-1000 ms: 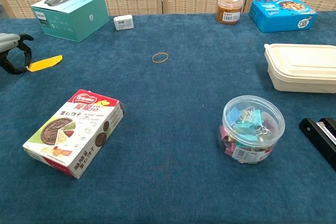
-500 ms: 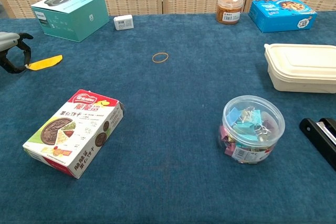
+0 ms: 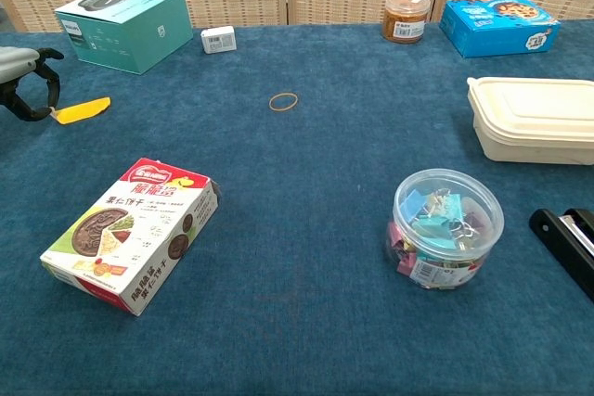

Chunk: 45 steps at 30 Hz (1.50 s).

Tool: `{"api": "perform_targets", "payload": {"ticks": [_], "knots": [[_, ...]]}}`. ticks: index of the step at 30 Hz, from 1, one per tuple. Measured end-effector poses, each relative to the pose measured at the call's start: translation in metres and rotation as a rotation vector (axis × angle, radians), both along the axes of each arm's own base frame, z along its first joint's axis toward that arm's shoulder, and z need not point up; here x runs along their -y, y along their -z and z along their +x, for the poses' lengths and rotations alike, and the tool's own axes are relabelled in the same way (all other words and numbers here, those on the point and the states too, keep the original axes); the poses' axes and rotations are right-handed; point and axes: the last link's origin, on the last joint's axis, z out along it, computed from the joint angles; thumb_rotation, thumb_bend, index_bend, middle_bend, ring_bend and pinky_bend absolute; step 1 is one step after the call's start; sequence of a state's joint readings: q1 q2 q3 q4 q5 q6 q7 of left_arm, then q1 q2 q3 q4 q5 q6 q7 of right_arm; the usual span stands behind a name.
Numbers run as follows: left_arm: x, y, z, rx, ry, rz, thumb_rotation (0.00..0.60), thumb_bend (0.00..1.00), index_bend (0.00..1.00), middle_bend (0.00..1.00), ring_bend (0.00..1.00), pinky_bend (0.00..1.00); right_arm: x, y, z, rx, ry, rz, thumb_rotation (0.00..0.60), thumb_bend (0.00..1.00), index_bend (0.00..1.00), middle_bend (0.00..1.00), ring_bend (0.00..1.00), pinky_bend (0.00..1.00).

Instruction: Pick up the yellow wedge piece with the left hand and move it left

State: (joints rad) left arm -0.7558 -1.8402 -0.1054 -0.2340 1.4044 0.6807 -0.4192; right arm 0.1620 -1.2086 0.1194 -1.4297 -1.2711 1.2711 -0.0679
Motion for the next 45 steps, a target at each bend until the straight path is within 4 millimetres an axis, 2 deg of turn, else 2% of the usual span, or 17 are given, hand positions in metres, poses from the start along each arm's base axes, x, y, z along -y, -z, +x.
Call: {"api": "perform_targets", "payload": {"ticks": [8,17,28,36,41,45], "knots": [[-0.008,0.001,0.018,-0.001,0.064,0.006,0.6,0.5,0.64,0.0,0.0,0.0,0.0,-0.001,0.0,0.003,0.0,-0.002,0.6,0.0,0.0,0.0,0.0,0.0],[-0.016,0.011,0.048,-0.012,0.152,-0.006,0.6,0.5,0.64,0.0,0.0,0.0,0.0,-0.002,0.0,0.006,0.0,-0.007,0.6,0.0,0.0,0.0,0.0,0.0],[-0.018,0.03,0.099,0.003,0.304,-0.024,0.6,0.5,0.64,0.0,0.0,0.0,-0.001,-0.005,0.0,0.012,-0.002,-0.012,0.6,0.0,0.0,0.0,0.0,0.0],[-0.004,0.04,0.143,0.045,0.425,-0.043,0.6,0.5,0.64,0.0,0.0,0.0,-0.002,-0.007,0.0,0.017,-0.006,-0.018,0.6,0.0,0.0,0.0,0.0,0.0],[0.008,0.032,0.161,0.065,0.48,-0.033,0.6,0.5,0.64,0.0,0.0,0.0,-0.003,-0.009,0.002,0.026,-0.014,-0.023,0.6,0.0,0.0,0.0,0.0,0.0],[0.024,0.003,0.158,0.095,0.497,0.009,0.6,0.5,0.64,0.0,0.0,0.0,-0.004,-0.01,0.003,0.032,-0.02,-0.024,0.6,0.0,0.0,0.0,0.0,0.0]]}}
